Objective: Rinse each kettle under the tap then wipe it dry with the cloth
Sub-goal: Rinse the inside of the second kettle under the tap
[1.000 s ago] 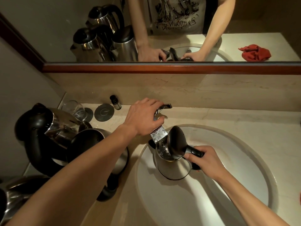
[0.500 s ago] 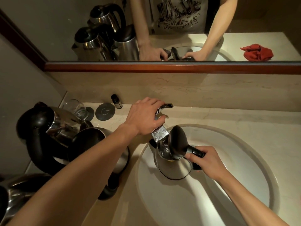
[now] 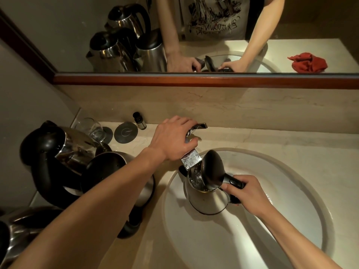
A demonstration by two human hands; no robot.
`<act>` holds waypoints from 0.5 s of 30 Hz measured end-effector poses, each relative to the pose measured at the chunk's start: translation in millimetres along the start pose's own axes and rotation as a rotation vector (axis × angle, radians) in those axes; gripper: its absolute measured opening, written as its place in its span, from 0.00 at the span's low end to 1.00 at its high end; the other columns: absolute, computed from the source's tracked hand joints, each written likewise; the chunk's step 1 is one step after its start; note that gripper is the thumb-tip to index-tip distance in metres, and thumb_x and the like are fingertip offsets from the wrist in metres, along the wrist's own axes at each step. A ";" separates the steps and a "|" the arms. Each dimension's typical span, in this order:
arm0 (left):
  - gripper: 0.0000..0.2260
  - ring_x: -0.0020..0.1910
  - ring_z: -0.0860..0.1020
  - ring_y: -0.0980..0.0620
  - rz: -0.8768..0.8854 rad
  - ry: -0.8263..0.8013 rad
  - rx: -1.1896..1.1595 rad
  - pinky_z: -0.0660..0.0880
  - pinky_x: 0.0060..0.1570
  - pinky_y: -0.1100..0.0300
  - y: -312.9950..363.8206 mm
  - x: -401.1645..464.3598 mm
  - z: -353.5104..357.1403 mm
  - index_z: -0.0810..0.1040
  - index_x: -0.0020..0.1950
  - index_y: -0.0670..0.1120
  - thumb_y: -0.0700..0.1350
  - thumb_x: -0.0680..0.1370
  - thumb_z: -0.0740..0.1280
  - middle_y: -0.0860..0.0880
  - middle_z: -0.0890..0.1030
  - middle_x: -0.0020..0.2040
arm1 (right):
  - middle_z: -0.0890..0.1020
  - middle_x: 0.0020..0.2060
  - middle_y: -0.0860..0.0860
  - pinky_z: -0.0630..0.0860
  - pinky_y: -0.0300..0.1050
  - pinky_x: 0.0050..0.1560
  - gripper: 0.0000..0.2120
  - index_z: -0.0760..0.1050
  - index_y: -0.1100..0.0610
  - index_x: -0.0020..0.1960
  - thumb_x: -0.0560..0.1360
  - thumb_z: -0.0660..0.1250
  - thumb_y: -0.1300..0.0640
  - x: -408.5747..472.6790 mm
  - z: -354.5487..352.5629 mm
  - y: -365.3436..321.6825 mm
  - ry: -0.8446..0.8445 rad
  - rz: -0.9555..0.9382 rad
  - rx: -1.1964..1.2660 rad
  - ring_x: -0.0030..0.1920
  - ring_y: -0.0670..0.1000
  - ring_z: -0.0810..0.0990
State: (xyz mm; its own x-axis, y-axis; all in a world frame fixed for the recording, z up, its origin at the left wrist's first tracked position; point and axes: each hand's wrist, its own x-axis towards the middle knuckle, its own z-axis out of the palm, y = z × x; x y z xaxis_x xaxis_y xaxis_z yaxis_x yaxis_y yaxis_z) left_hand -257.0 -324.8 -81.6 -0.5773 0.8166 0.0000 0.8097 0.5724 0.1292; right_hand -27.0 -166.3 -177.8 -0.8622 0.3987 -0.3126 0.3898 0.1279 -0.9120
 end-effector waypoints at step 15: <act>0.31 0.63 0.73 0.50 -0.002 -0.002 -0.004 0.69 0.55 0.53 1.2 -0.7 -1.7 0.73 0.70 0.52 0.63 0.73 0.50 0.54 0.77 0.66 | 0.69 0.24 0.54 0.67 0.47 0.34 0.30 0.72 0.66 0.33 0.62 0.75 0.38 0.9 0.0 -3.9 0.003 0.022 0.007 0.27 0.52 0.67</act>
State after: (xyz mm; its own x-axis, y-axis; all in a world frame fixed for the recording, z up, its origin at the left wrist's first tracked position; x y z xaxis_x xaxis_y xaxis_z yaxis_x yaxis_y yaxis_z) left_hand -255.8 -324.8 -79.8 -0.5786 0.8156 -0.0020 0.8082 0.5737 0.1330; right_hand -29.3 -166.4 -174.5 -0.8523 0.4042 -0.3321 0.4067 0.1126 -0.9066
